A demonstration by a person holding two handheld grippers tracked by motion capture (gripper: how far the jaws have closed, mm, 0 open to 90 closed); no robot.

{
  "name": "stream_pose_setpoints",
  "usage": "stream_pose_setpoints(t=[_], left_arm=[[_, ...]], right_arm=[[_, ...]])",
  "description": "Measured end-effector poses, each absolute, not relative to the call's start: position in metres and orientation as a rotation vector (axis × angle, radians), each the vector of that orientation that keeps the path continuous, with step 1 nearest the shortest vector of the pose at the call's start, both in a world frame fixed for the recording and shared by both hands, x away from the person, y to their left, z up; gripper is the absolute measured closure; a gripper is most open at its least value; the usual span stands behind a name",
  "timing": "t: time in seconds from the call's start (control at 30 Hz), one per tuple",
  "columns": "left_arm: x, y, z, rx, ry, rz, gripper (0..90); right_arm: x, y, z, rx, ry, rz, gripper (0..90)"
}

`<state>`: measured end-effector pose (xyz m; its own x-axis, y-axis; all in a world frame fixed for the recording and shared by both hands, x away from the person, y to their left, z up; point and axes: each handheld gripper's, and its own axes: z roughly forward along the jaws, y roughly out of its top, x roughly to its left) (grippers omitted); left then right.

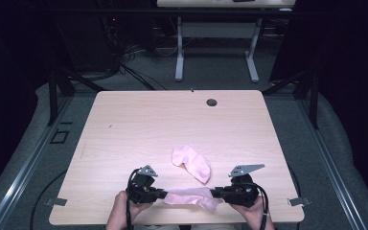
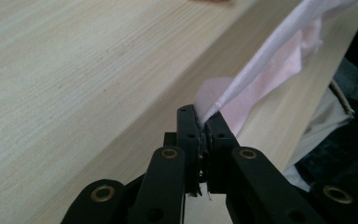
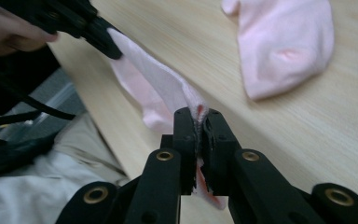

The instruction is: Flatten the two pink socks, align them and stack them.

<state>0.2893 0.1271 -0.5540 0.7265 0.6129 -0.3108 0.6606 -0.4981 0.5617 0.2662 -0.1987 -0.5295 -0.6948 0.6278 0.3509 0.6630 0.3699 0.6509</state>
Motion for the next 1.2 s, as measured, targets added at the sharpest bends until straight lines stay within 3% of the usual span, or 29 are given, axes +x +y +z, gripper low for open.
stream_pose_setpoints(t=[0.1, 0.2, 0.33, 0.47, 0.63, 0.67, 0.73, 0.77, 0.8, 0.83, 0.87, 0.9, 0.93, 0.97, 1.0, 1.07, 1.1, 1.2], left_arm=[[0.295, 0.124, -0.56, 2.255, 0.989, -0.036, 79.3], [0.299, 0.122, -0.562, 2.262, 1.004, 0.048, 64.8], [0.297, 0.122, -0.562, 2.248, 0.991, 0.078, 66.8], [0.294, 0.124, -0.562, 2.252, 0.97, 0.071, 84.0], [0.289, 0.125, -0.564, 2.28, 0.984, 0.056, 86.3], [0.288, 0.125, -0.564, 2.277, 0.995, 0.057, 84.2], [0.286, 0.126, -0.564, 2.274, 1.017, 0.073, 68.4], [0.286, 0.127, -0.563, 2.274, 1.029, 0.09, 61.5], [0.285, 0.128, -0.561, 2.263, 1.036, 0.099, 61.5], [0.285, 0.128, -0.559, 2.262, 1.041, 0.116, 53.2], [0.285, 0.128, -0.556, 2.261, 1.044, 0.149, 44.9], [0.286, 0.128, -0.549, 2.251, 1.033, 0.168, 36.2], [0.286, 0.128, -0.549, 2.251, 1.033, 0.168, 32.1], [0.286, 0.127, -0.545, 2.25, 1.033, 0.189, 32.1], [0.287, 0.126, -0.542, 2.25, 1.027, 0.205, 26.4], [0.288, 0.121, -0.536, 2.25, 1.017, 0.23, 21.6], [0.29, 0.116, -0.531, 2.256, 1.0, 0.258, 19.7], [0.294, 0.106, -0.525, 2.257, 0.979, 0.271, 15.3]], right_arm=[[0.276, -0.192, -0.544, -1.261, -2.657, -1.157, 77.9], [0.281, -0.189, -0.552, -1.289, -2.726, -1.12, 70.1], [0.281, -0.188, -0.554, -1.301, -2.752, -1.107, 67.8], [0.279, -0.188, -0.557, -1.294, -2.775, -1.094, 71.1], [0.276, -0.184, -0.56, -1.242, -2.794, -1.079, 76.3], [0.275, -0.184, -0.56, -1.228, -2.794, -1.074, 76.3], [0.275, -0.184, -0.56, -1.229, -2.792, -1.088, 75.0], [0.275, -0.187, -0.558, -1.246, -2.781, -1.132, 69.7], [0.275, -0.187, -0.558, -1.246, -2.781, -1.132, 69.7], [0.276, -0.19, -0.557, -1.266, -2.773, -1.161, 66.0], [0.278, -0.195, -0.555, -1.276, -2.764, -1.187, 59.7], [0.281, -0.205, -0.552, -1.336, -2.739, -1.243, 45.1], [0.281, -0.205, -0.552, -1.336, -2.739, -1.243, 45.1], [0.283, -0.211, -0.551, -1.348, -2.749, -1.258, 37.8], [0.286, -0.221, -0.55, -1.409, -2.763, -1.269, 28.2], [0.287, -0.226, -0.55, -1.439, -2.759, -1.277, 25.1], [0.29, -0.237, -0.553, -1.49, -2.765, -1.283, 17.5], [0.293, -0.252, -0.559, -1.559, -2.769, -1.278, 10.7]])
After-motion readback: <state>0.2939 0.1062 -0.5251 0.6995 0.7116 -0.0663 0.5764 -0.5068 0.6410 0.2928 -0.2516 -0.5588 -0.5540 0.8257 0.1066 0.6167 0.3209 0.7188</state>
